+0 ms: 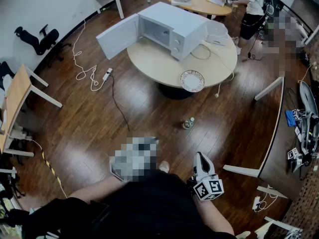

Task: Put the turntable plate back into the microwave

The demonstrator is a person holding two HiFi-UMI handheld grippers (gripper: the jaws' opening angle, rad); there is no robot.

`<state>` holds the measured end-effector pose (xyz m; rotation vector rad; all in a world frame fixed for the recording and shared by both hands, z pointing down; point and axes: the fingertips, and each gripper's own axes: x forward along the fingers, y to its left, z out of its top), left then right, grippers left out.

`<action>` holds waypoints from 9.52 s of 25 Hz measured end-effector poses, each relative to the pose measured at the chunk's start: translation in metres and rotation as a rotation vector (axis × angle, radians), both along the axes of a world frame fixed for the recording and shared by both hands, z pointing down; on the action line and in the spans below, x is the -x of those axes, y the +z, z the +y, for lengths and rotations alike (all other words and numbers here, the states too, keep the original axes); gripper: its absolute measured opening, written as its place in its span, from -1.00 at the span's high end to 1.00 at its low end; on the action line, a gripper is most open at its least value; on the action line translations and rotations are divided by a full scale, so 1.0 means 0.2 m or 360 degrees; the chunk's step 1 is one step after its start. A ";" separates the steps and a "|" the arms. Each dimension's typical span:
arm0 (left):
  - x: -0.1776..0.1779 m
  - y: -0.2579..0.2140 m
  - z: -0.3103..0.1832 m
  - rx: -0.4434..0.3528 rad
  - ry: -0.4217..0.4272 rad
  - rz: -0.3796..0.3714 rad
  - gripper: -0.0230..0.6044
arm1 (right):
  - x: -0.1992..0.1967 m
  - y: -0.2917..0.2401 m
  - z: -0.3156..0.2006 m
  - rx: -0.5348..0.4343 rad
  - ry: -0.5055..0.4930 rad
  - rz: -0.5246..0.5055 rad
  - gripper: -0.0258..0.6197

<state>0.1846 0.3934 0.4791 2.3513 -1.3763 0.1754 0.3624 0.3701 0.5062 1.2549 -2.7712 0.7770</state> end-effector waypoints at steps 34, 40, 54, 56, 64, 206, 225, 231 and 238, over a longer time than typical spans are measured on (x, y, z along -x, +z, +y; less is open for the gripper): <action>1.09 -0.38 -1.32 -0.0427 -0.0042 -0.0129 0.91 | 0.87 -0.20 -1.03 -0.0166 0.0024 0.0113 0.92; 1.25 -0.39 -1.48 -0.0439 -0.0009 -0.0104 0.91 | 1.03 -0.22 -1.21 -0.0172 0.0102 0.0157 0.92; 1.24 -0.38 -1.67 -0.0452 0.0194 -0.0039 0.91 | 1.14 -0.19 -1.29 -0.0144 0.0294 0.0168 0.92; 1.25 -0.37 -1.67 -0.0464 0.0197 -0.0044 0.91 | 1.17 -0.19 -1.28 -0.0156 0.0272 0.0182 0.92; 1.35 -0.26 -1.66 -0.0381 0.0119 -0.0034 0.91 | 1.21 -0.16 -1.33 -0.0131 0.0218 0.0220 0.92; 0.19 -0.18 -2.46 -0.0298 0.1583 -0.0226 0.91 | 0.47 0.90 -1.76 0.0679 0.1453 0.0072 0.00; 0.14 -0.14 -2.49 -0.0257 0.1586 -0.0306 0.91 | 0.51 1.07 -1.81 0.0794 0.1365 -0.0021 0.00; 0.18 -0.11 -2.53 -0.0234 0.1514 -0.0338 0.91 | 0.54 1.14 -1.82 0.0879 0.1315 -0.0123 0.00; 0.22 -0.08 -2.53 -0.0199 0.1422 -0.0343 0.91 | 0.54 1.17 -1.82 0.0921 0.1251 -0.0333 0.13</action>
